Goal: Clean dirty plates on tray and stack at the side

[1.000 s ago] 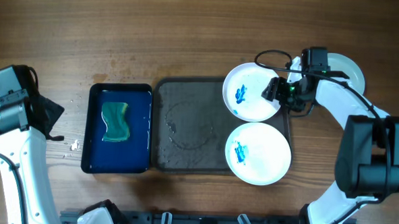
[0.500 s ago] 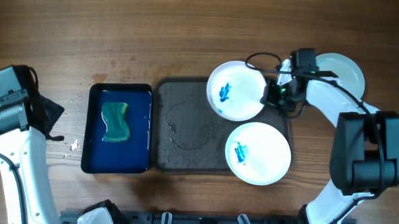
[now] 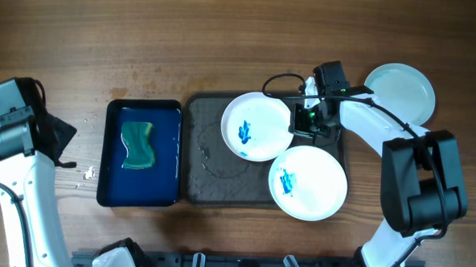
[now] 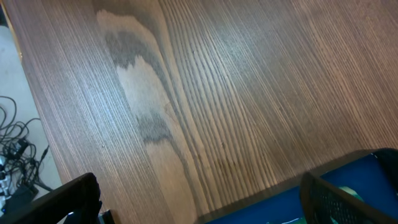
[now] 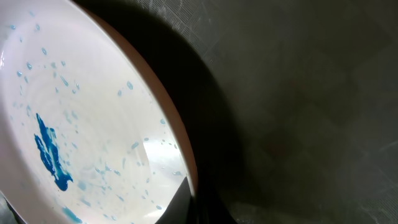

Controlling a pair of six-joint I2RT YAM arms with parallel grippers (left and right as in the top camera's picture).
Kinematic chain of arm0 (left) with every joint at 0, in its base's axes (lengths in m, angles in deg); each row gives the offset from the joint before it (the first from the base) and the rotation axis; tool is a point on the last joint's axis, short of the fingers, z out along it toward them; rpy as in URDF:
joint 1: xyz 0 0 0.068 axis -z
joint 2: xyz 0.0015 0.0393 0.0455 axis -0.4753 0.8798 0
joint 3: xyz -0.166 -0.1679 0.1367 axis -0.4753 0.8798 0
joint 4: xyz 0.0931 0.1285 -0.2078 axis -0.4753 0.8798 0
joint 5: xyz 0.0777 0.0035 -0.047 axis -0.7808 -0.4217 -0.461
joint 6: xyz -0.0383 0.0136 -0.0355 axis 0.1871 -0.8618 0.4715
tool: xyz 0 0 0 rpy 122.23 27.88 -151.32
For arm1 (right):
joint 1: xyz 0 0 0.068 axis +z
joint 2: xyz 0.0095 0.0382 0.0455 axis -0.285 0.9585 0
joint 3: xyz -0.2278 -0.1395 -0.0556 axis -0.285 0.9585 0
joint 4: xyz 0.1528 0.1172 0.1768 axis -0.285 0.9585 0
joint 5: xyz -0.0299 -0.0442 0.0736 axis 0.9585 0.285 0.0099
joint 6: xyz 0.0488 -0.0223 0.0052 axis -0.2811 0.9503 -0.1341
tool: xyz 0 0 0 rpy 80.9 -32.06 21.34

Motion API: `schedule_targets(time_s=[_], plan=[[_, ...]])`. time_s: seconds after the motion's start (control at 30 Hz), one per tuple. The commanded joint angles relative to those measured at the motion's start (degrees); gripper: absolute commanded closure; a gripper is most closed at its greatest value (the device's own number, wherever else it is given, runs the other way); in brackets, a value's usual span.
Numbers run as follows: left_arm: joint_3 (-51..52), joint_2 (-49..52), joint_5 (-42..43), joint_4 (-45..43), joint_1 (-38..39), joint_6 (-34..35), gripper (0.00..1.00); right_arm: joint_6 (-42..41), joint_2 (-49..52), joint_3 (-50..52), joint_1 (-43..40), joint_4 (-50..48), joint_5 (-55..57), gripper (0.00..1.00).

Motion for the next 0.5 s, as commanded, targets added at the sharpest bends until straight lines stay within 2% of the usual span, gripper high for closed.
schedule_targets(time_s=[0.0, 0.07, 0.1, 0.17, 0.3, 0.47], plan=[[-0.37, 0.11, 7.65, -1.77, -0.33, 1.38, 0.0, 0.81, 1.42, 0.52, 0.39, -0.04, 0.76, 0.95], [-0.33, 0.11, 22.25, -4.57, -0.31, 1.2, 0.0, 1.25, 1.42, 0.52, 0.42, 0.11, 0.74, 0.95], [-0.22, 0.35, 29.35, -6.27, -0.13, -1.18, 0.0, 1.53, 1.42, 0.52, 0.46, 0.13, 0.74, 0.95], [-0.22, 1.22, 35.52, -8.11, 1.4, -5.64, 0.0, 2.23, 1.42, 0.52, 0.46, 0.22, 0.74, 0.95], [-0.22, 7.1, 30.47, -6.27, 9.01, -9.7, 0.0, 2.38, 1.42, 0.52, 0.46, 0.61, 0.72, 0.95], [-0.22, 17.92, 29.66, -6.43, 18.03, -11.72, 0.0, 3.89, 1.42, 0.52, 0.5, 1.97, 0.76, 0.96]])
